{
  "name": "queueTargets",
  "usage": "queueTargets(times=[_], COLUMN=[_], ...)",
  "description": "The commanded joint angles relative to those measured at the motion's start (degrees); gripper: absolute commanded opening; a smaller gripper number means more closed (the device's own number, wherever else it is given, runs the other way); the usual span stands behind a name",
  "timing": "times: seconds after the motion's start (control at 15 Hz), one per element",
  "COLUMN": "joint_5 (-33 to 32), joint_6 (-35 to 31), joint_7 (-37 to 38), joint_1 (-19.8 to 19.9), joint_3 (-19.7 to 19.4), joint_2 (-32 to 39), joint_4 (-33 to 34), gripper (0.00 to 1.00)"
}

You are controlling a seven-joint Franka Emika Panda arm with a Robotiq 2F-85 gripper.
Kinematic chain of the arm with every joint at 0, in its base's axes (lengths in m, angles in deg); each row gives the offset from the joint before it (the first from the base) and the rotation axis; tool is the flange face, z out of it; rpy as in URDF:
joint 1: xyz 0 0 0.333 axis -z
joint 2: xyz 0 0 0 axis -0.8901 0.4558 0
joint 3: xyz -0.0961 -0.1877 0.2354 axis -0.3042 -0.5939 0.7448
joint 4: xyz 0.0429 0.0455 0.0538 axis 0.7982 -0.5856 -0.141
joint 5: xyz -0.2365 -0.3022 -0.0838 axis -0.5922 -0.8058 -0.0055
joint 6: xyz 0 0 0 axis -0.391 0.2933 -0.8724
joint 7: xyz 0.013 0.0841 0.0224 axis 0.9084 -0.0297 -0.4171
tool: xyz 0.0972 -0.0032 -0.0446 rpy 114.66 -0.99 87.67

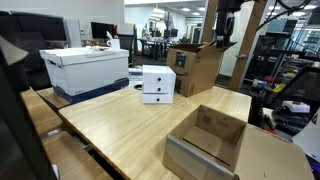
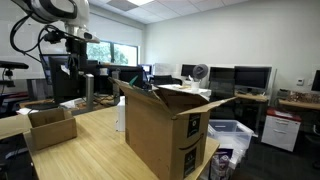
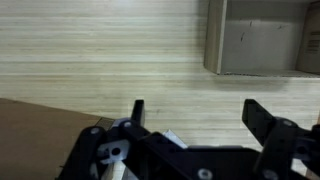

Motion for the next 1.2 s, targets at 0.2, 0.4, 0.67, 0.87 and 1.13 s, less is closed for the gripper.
queueTargets(times=[0.2,0.4,0.67,0.87,1.13], joint_5=[0.3,-0.24,-0.25,0.66,1.36], joint_6=[2.97,6.03,7.68,6.34,4.24], joint_7=[-1.58,-3.36,-4.64,-6.49,-9.0], joint_1=[0.05,-0.21,-0.91,-1.96,-3.46], joint_3=[-1.63,-1.96,-1.39,-1.43,-1.47], joint_2=[-0.16,0.54,1.82,2.0,0.8], joint_4=[0.74,1.65,2.5,2.06,0.97], gripper=[1.0,1.0,1.0,1.0,1.0])
